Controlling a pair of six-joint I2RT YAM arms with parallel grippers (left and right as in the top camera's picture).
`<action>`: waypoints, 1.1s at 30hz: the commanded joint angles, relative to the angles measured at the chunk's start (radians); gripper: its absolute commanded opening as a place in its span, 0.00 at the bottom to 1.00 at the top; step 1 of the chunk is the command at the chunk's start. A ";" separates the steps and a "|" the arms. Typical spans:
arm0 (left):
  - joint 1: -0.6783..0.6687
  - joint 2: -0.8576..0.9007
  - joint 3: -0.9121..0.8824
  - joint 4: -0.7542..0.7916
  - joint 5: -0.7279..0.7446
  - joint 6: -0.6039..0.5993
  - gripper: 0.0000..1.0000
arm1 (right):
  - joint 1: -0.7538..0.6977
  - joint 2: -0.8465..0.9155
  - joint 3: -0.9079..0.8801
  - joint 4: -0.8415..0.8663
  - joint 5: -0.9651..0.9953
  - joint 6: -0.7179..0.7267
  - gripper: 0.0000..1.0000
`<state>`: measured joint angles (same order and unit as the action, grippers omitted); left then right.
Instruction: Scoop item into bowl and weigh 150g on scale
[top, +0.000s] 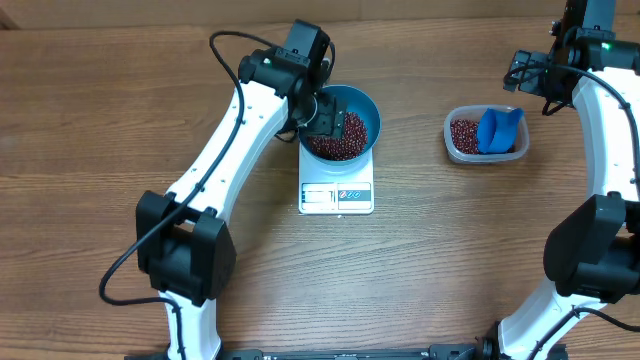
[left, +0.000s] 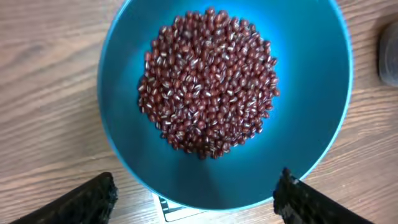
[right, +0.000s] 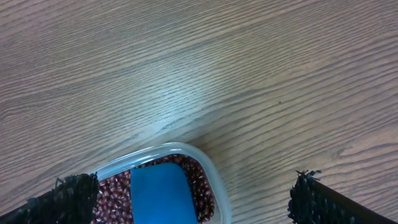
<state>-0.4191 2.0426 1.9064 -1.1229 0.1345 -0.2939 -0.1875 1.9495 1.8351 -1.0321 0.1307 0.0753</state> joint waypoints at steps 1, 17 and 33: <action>0.004 0.046 0.008 -0.021 0.037 -0.025 0.80 | 0.001 -0.023 0.024 0.006 0.003 0.007 1.00; 0.006 0.086 -0.019 -0.187 -0.093 -0.096 0.68 | 0.001 -0.023 0.024 0.006 0.003 0.007 1.00; 0.021 0.081 0.217 -0.225 -0.122 -0.064 1.00 | 0.001 -0.023 0.024 0.006 0.003 0.007 1.00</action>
<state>-0.4103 2.1304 1.9942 -1.3300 0.0322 -0.3828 -0.1875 1.9495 1.8351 -1.0325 0.1310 0.0750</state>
